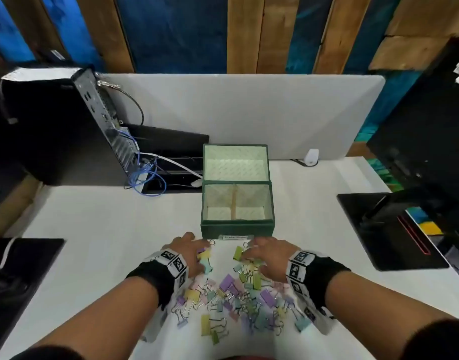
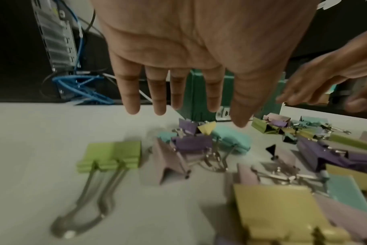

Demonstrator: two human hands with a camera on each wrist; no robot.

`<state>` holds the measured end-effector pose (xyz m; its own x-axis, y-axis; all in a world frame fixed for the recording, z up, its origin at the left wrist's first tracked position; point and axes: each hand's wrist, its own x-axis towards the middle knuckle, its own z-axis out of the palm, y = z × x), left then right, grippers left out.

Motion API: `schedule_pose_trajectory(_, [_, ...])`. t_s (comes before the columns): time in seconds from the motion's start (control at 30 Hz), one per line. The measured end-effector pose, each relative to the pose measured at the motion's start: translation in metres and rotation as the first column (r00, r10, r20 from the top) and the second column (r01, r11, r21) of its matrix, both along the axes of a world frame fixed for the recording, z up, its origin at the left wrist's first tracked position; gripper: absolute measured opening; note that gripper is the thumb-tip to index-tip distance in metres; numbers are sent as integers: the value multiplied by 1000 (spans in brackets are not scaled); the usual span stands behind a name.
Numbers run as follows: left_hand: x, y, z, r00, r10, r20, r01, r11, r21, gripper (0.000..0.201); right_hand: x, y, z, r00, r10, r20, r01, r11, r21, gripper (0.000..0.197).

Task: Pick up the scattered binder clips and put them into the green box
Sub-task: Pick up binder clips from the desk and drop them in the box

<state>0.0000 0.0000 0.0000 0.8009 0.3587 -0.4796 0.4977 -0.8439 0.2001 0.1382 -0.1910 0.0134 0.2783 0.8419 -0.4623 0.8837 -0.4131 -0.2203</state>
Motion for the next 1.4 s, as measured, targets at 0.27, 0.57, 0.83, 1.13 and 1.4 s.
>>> schedule_pose_trajectory(0.27, [10, 5, -13, 998, -51, -31, 50, 998, -32, 60, 1, 35, -28, 986, 91, 136, -76, 991, -111, 55])
schedule_pose_trajectory(0.57, [21, 5, -20, 998, -13, 65, 18, 997, -76, 37, 5, 38, -24, 998, -69, -13, 69, 997, 29, 32])
schedule_pose_trajectory(0.83, [19, 4, -26, 993, -84, 89, 93, 990, -108, 51, 18, 28, 1, 975, -113, -190, 142, 979, 144, 30])
schedule_pose_trajectory(1.13, [12, 2, -20, 993, 22, 117, -5, 990, -141, 18, 27, 77, 52, 874, -306, -378, 454, 794, 404, 23])
schedule_pose_trajectory(1.4, [4, 28, 4, 862, 386, 328, -264, 895, -359, 28, 30, 105, 36, 823, -364, -436, 527, 776, 346, 46])
